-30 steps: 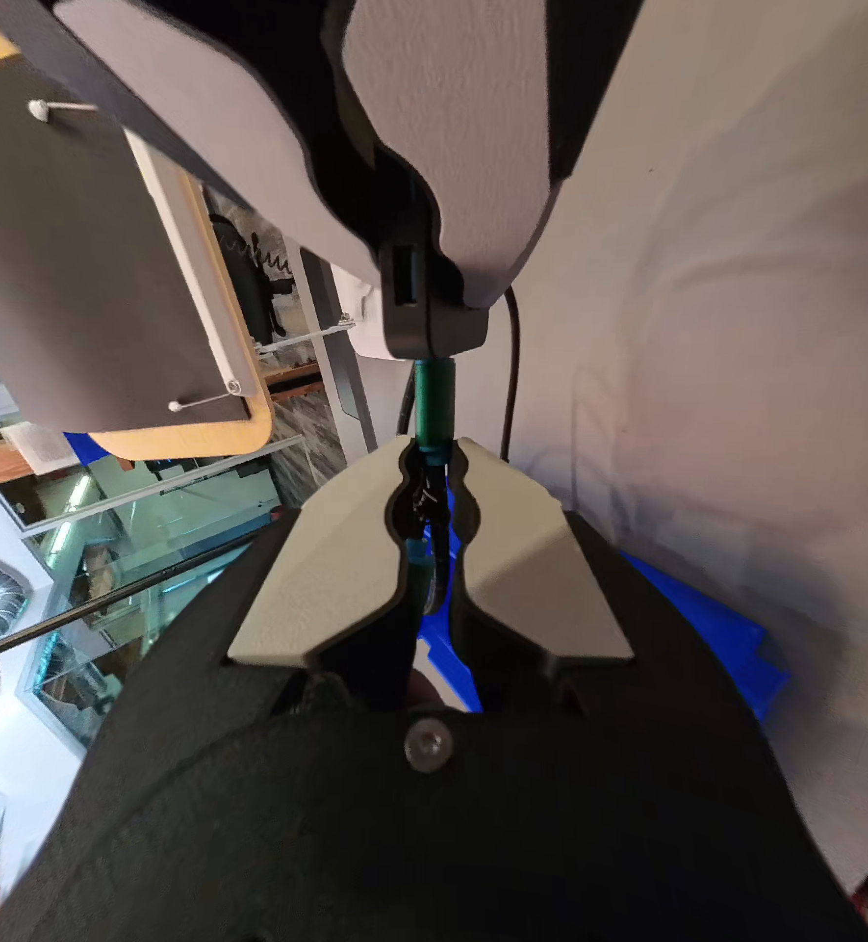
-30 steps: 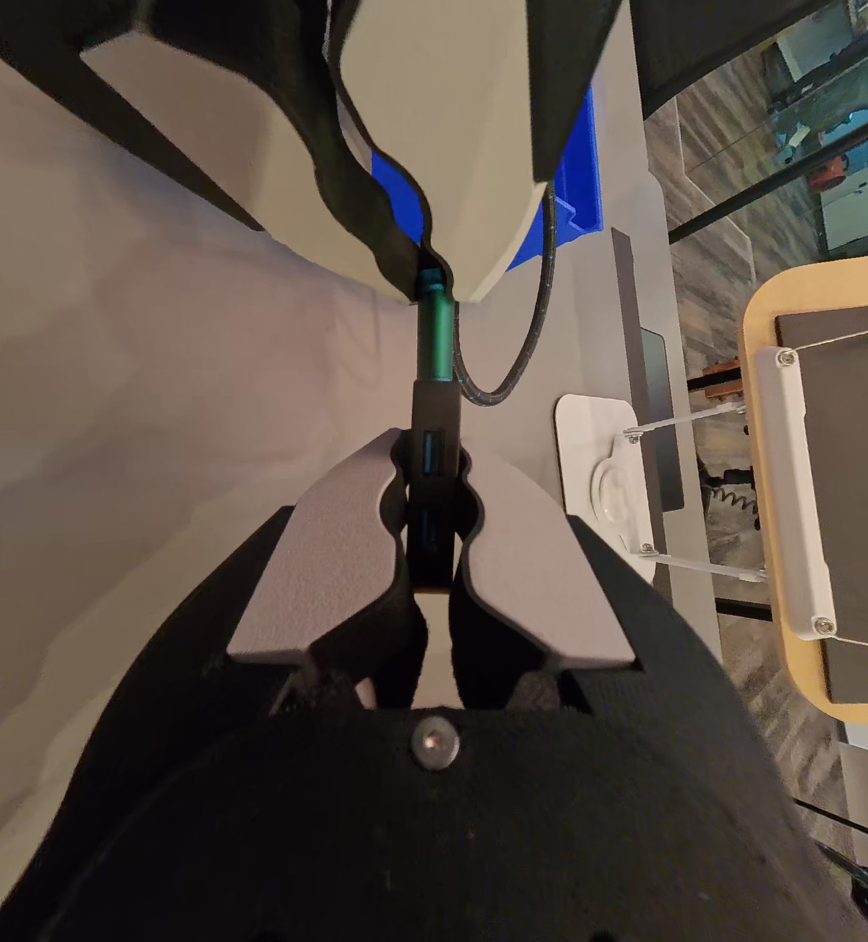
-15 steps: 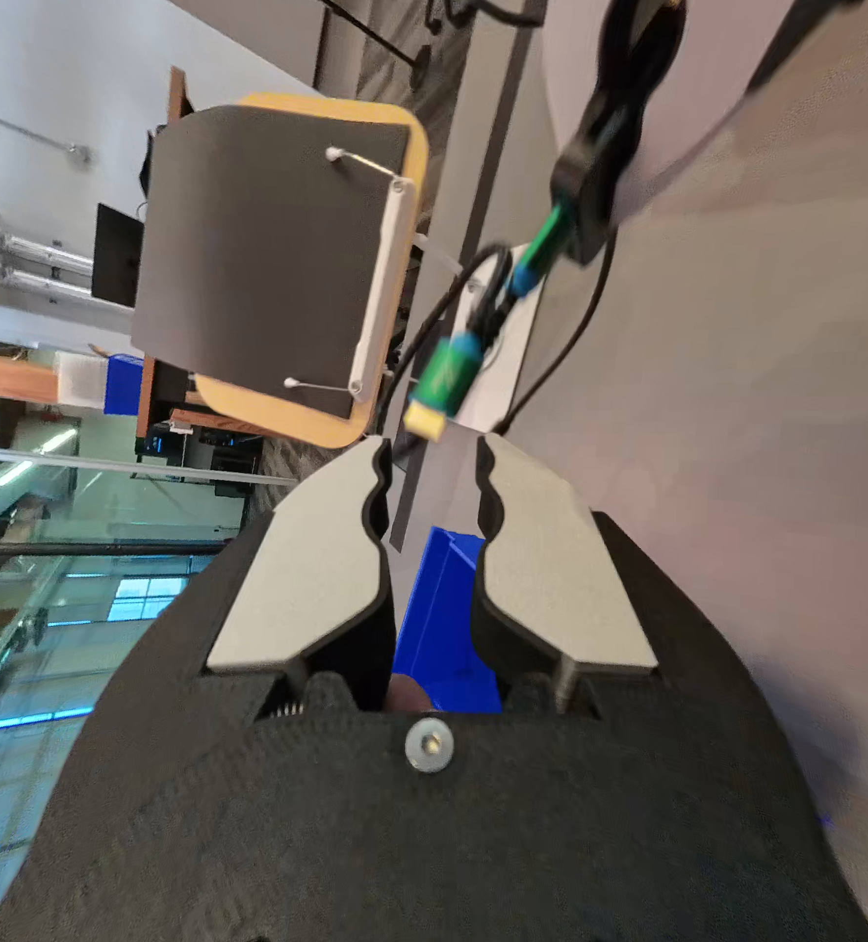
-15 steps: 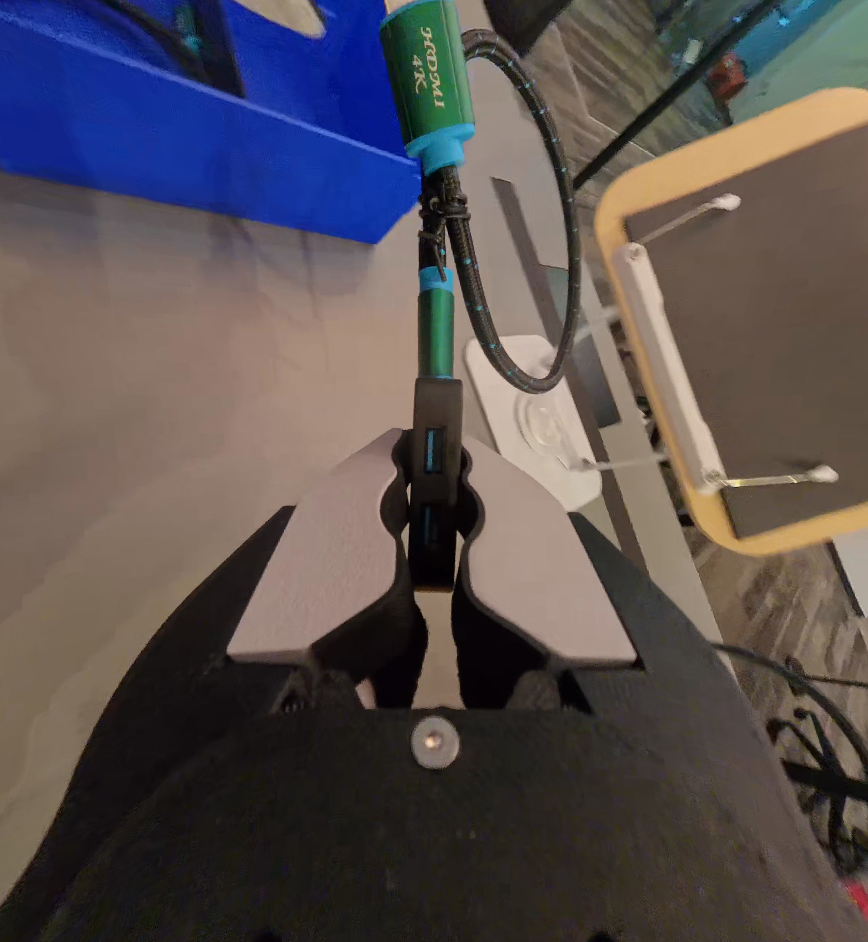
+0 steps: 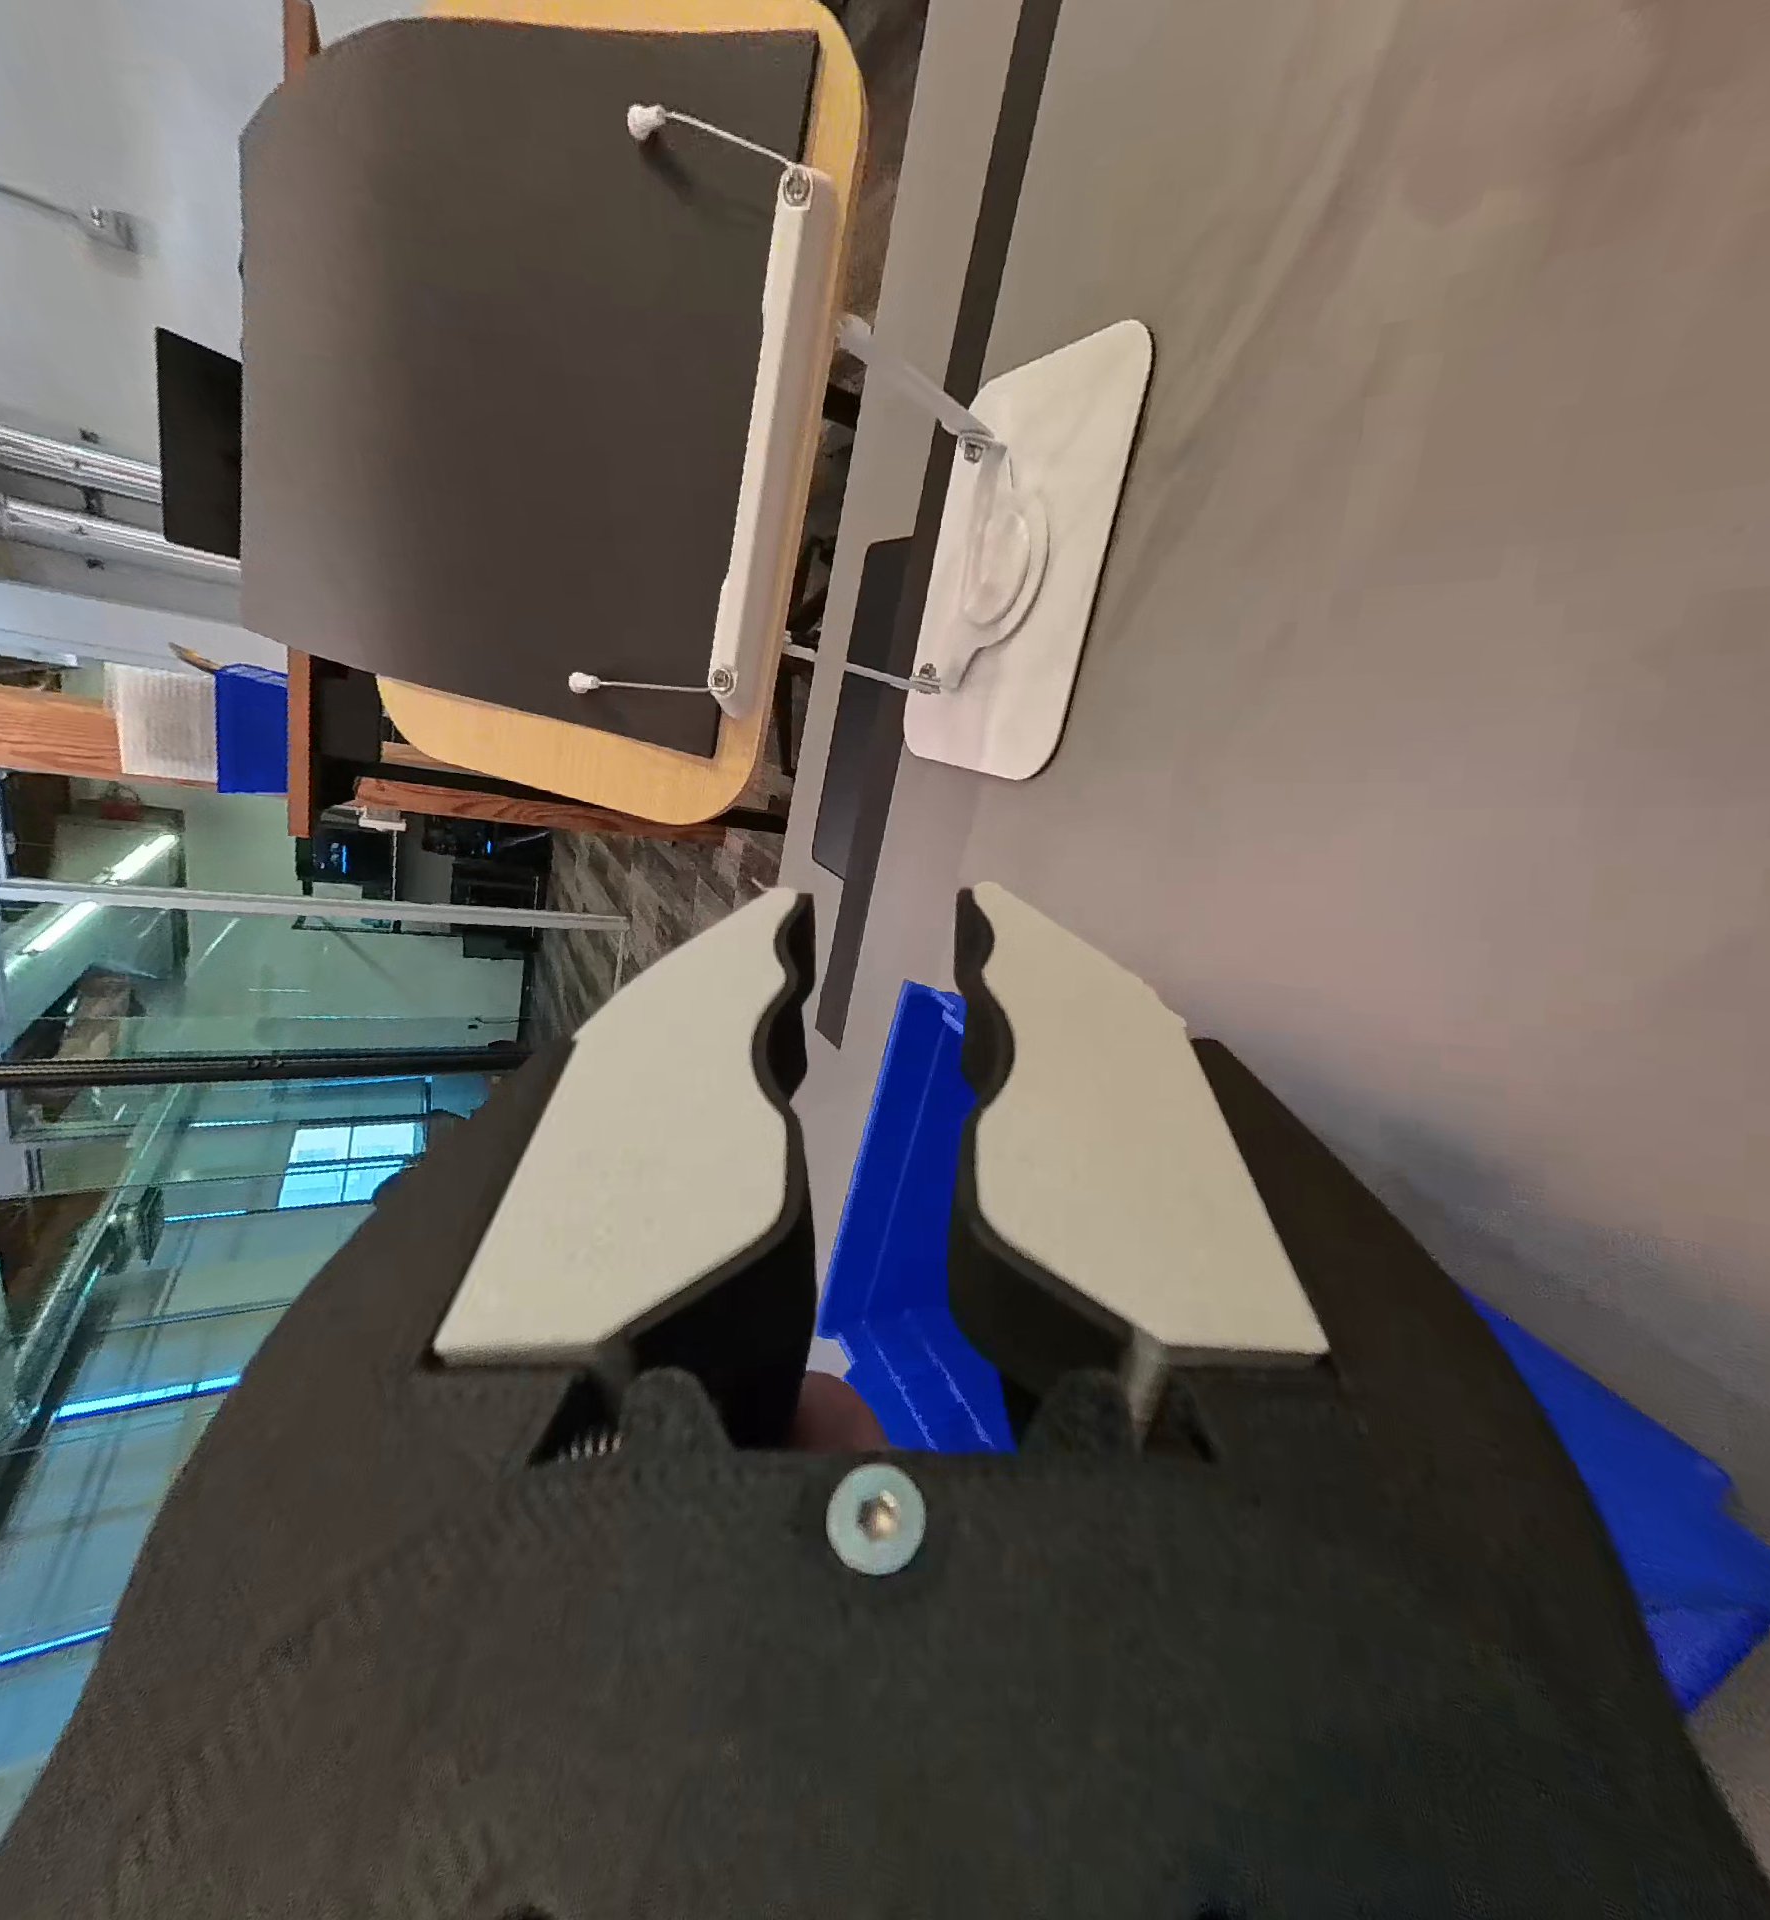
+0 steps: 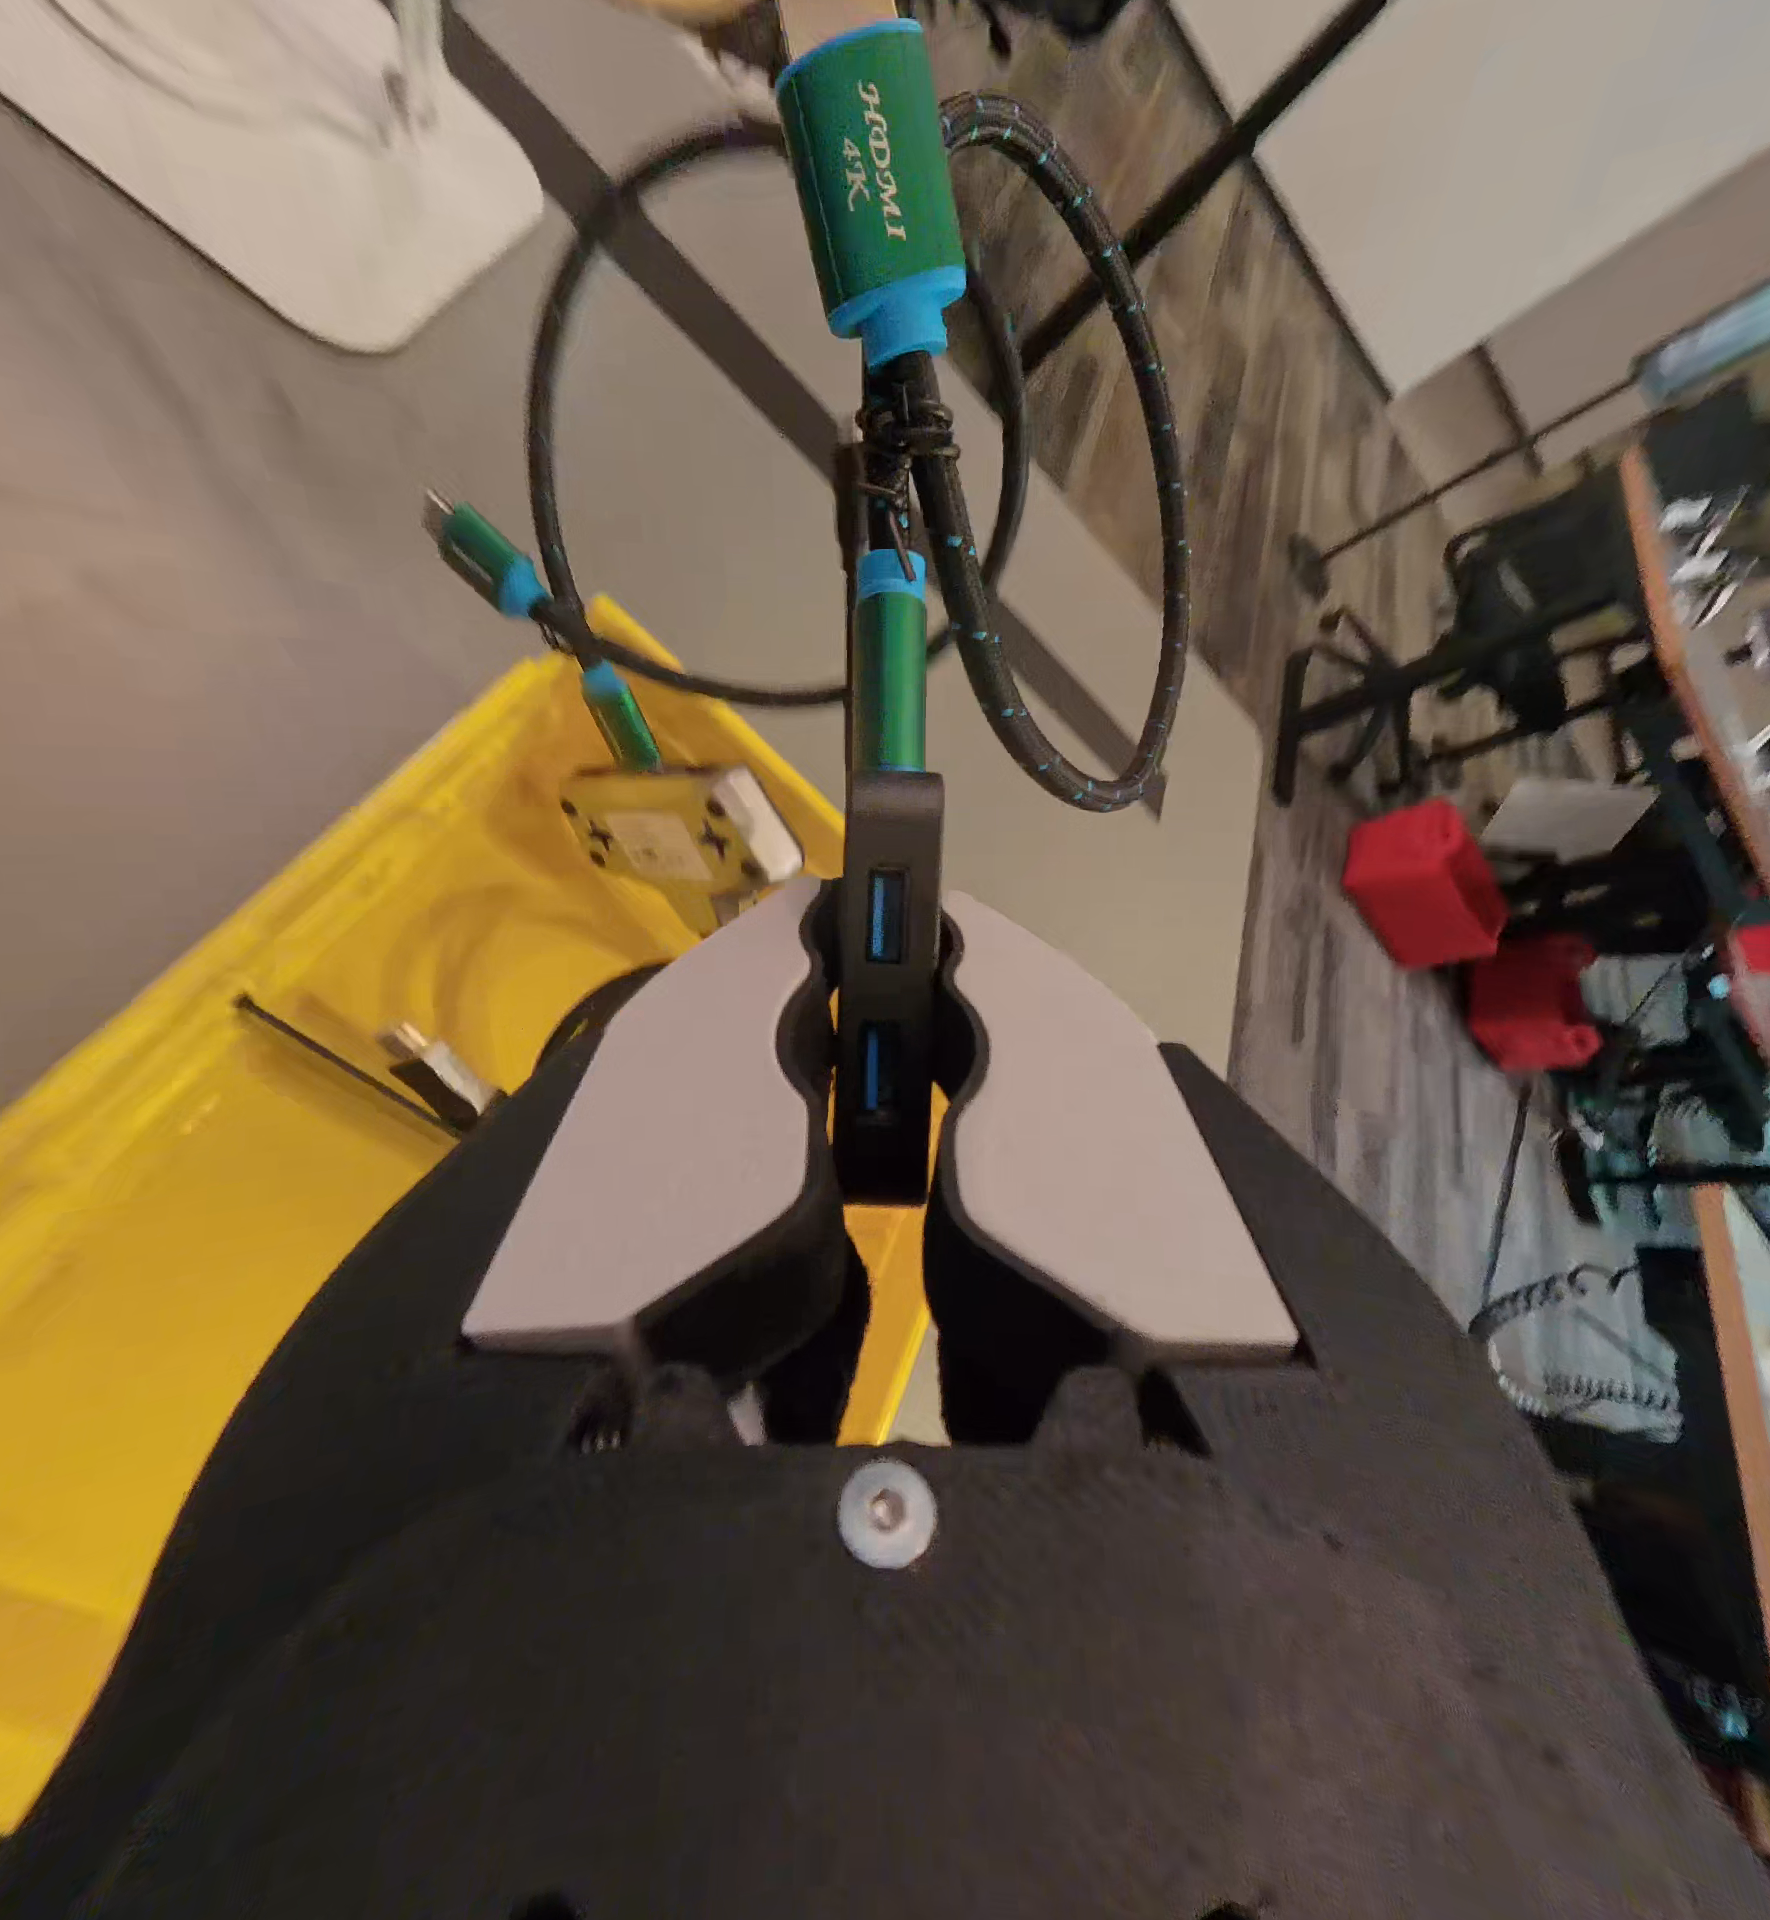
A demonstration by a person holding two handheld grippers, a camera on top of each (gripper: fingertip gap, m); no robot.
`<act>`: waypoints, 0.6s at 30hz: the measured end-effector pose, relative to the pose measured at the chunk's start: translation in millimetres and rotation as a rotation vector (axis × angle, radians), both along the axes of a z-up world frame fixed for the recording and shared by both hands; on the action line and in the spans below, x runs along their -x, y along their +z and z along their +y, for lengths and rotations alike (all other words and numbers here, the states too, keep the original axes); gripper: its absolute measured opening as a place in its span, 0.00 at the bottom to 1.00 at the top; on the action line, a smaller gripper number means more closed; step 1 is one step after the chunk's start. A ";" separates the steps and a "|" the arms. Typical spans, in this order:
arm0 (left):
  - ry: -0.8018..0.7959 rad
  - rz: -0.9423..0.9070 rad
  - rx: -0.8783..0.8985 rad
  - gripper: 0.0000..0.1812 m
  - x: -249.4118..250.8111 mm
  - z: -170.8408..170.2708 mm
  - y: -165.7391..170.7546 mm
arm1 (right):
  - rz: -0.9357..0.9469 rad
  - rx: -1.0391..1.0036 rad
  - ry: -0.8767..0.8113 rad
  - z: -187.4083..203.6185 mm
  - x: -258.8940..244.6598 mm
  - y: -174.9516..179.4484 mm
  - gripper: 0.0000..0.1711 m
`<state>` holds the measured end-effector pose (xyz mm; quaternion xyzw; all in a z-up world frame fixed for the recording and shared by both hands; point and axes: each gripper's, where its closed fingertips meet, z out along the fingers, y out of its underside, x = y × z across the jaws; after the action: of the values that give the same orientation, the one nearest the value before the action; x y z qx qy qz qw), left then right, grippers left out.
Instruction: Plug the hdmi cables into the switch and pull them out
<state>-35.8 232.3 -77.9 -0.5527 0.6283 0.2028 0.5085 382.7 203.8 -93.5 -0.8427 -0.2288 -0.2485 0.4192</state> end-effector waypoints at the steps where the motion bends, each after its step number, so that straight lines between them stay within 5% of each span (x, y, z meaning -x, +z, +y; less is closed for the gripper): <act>1: 0.001 -0.002 0.007 0.14 0.1 0.7 -1.2 | 0.012 0.032 -0.023 -0.9 -8.4 -9.4 0.07; 8: 0.011 0.056 0.066 0.14 4.8 4.9 -23.3 | 0.122 0.297 -0.112 -4.0 -35.6 -95.6 0.08; 13: 0.006 0.065 0.096 0.14 5.1 5.3 -30.4 | 0.171 0.412 -0.147 -2.6 -33.5 -123.4 0.09; 18: 0.007 0.083 0.112 0.14 6.5 4.2 -35.4 | 0.263 0.572 -0.120 -5.0 -18.5 -145.8 0.25</act>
<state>-42.3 236.5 -113.3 -0.5736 0.6574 0.1917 0.4495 401.3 198.8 -239.3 -0.9633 -0.1830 -0.0871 0.1760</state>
